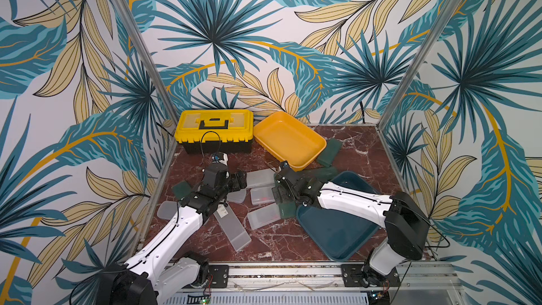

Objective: Place the pencil cases by color into the storage box
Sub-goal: Pick up the pencil case from the center of the board.

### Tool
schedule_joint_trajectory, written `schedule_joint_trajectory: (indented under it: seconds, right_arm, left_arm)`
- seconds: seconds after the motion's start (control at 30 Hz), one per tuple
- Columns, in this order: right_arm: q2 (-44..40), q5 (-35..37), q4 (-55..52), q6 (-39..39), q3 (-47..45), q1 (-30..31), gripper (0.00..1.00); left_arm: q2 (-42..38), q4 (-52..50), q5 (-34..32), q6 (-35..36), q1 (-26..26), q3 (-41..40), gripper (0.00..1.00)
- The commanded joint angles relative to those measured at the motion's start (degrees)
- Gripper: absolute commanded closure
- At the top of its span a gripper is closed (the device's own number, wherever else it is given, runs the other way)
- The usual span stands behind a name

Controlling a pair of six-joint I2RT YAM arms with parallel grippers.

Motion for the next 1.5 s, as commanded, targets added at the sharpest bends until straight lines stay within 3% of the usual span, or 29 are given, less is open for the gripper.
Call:
schedule_joint_trajectory:
  seconds: [0.0,0.87,1.03,1.27,1.47]
  right_arm:
    - [1.2,-1.3,-2.3,0.8,1.1,0.2,0.01]
    - [7.9,-7.6,1.7,1.0,0.7,-2.4,0.16]
    - [8.6,-7.2,1.6,0.5,1.4,-2.5,0.27]
    - [7.5,-7.5,1.2,-0.7,3.4,-3.2,0.36]
    - [3.6,-10.0,1.5,-1.7,5.9,-4.5,0.37]
  left_arm:
    - [0.0,2.0,0.2,0.3,0.4,0.0,0.13]
    - [-5.0,2.1,0.2,0.5,0.4,1.0,0.13]
    - [-5.0,2.1,-0.1,0.5,0.4,1.1,0.13]
    - [-5.6,2.0,-1.7,1.1,0.4,1.2,0.13]
    - [-5.3,1.6,-4.0,1.5,0.4,1.8,0.13]
